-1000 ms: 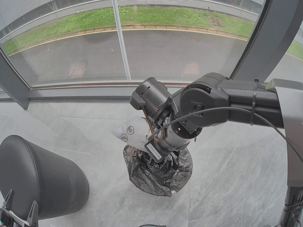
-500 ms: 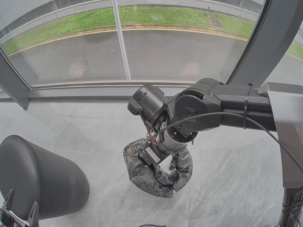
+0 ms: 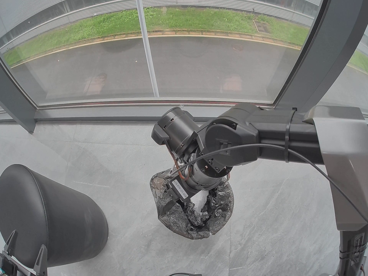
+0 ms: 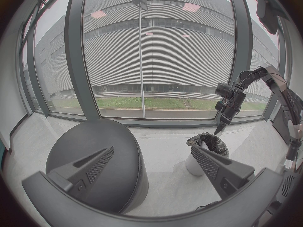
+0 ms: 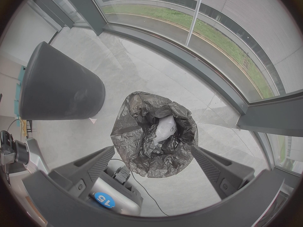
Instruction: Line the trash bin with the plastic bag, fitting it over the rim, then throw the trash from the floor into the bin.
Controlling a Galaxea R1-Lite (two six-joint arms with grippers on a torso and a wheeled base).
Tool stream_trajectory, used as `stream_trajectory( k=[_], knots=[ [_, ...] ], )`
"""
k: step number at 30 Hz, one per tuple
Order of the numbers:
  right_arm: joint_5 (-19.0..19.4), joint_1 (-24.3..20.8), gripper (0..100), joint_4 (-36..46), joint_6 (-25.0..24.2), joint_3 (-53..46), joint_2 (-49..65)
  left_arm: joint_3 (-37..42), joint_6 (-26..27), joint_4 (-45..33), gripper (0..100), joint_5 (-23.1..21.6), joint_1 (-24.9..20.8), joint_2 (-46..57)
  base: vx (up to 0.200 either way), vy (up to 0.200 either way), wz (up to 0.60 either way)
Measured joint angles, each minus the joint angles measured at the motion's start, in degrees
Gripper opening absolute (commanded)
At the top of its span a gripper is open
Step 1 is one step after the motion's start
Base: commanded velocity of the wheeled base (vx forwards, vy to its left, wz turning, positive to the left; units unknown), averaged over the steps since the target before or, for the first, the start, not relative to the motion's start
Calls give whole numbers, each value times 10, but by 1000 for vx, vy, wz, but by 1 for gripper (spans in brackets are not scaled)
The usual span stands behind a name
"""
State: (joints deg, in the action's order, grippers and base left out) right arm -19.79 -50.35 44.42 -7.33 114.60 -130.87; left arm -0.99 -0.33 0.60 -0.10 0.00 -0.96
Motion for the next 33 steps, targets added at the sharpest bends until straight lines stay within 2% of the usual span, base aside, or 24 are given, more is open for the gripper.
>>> stream_trajectory(
  k=[4,5,15,24,29,33],
  knots=[
    [-1,5,100,-1,7,0,-15,0,0,0,100,0,0,0,0,0,0],
    [-2,6,0,-1,8,0,-19,0,0,0,100,0,0,0,0,0,0],
    [-3,10,0,-28,16,0,-57,0,0,0,100,0,0,0,0,0,0],
    [-30,14,0,-83,29,0,-93,0,0,0,100,0,0,0,0,0,0],
    [-54,19,0,-181,79,0,-114,0,0,0,100,0,0,0,0,0,0],
    [-65,19,0,-214,134,0,-128,0,0,0,100,0,0,0,0,0,0]
  ],
)
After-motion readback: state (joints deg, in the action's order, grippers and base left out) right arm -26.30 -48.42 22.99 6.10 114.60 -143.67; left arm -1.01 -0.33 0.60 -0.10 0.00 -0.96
